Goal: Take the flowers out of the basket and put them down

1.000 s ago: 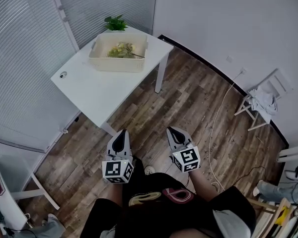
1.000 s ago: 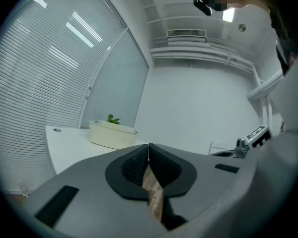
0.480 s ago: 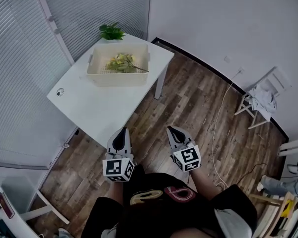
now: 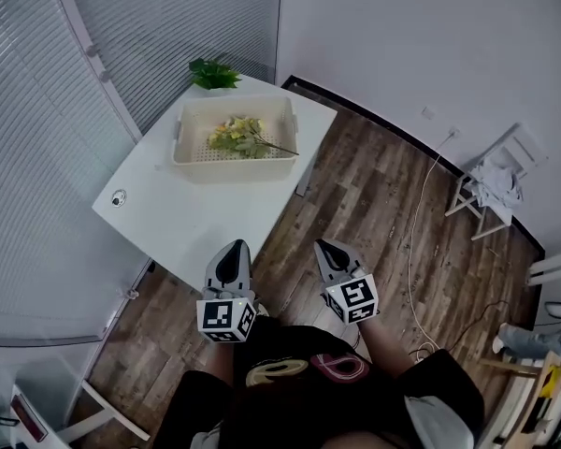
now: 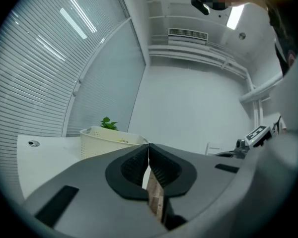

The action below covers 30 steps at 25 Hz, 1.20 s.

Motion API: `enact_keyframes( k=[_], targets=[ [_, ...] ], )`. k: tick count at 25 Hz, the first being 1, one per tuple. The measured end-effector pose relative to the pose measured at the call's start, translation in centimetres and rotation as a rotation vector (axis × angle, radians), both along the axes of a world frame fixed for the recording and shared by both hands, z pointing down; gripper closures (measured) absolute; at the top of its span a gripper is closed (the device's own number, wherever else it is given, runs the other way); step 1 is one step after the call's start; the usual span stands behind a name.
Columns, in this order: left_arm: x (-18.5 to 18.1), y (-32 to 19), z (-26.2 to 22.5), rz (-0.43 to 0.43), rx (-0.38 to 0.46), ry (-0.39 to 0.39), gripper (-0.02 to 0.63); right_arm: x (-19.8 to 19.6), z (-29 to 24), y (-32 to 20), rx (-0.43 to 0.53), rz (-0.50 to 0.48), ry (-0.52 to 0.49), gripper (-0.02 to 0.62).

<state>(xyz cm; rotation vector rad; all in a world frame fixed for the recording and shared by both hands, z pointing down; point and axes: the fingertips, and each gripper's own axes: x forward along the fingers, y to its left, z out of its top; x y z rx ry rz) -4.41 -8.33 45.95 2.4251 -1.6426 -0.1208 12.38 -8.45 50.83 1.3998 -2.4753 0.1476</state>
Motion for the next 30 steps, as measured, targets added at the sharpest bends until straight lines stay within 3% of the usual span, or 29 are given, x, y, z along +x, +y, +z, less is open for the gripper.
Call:
enact_keyframes(
  k=[6,13,19,30],
  targets=[
    [-2.3,-2.1,-0.1,0.032,0.003,0.006,0.588,-2.5,0.1,-1.4,0.0,0.017,0.016,0.584],
    [-3.9,-3.2,-0.4,0.02,0.014,0.019,0.589,-2.7,-0.7,-3.6,0.001,0.052,0.015,0.584],
    [-5.1,-3.9,-0.2,-0.026,-0.004,0.03,0.588,-2.2,-2.0,-6.3,-0.005,0.062,-0.022,0.567],
    [-7.0,-7.1,0.5,-0.163,-0.049,0.019,0.589,-2.3,-3.0,-14.0,-0.063,-0.006,-0.068,0.532]
  ],
)
